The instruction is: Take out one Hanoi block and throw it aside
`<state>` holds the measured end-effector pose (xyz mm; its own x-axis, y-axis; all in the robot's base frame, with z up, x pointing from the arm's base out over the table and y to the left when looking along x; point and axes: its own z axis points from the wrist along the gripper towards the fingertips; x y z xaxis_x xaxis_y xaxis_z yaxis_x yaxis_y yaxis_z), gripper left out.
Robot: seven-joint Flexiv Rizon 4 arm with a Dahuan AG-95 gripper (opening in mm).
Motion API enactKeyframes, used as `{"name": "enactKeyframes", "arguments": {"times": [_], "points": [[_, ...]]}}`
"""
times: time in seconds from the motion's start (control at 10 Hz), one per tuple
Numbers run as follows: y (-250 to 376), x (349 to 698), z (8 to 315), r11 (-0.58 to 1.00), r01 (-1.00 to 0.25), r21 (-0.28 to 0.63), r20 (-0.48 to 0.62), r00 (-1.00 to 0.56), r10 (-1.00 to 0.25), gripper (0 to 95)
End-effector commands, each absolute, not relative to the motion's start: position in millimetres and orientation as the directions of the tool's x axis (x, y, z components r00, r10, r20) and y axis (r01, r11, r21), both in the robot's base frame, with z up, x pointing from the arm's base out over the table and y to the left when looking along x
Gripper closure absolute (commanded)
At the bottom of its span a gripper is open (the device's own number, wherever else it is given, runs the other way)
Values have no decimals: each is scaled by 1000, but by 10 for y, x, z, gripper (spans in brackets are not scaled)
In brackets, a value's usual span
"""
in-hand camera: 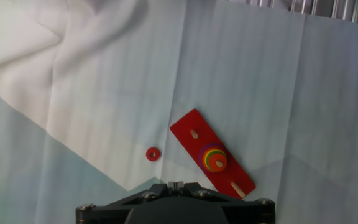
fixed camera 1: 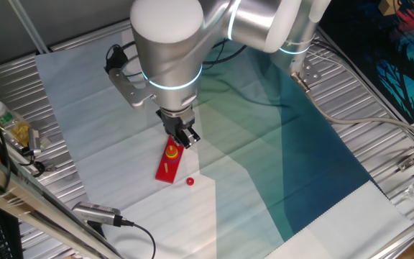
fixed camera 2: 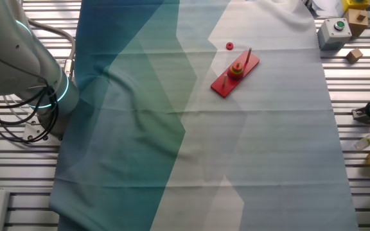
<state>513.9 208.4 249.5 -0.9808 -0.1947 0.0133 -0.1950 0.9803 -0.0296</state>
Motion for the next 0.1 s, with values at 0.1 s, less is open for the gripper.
{"name": "enactKeyframes", "arguments": {"times": [0.1], "points": [[2089, 5148, 2498, 979, -203, -25, 11, -979, -203, 950]]}}
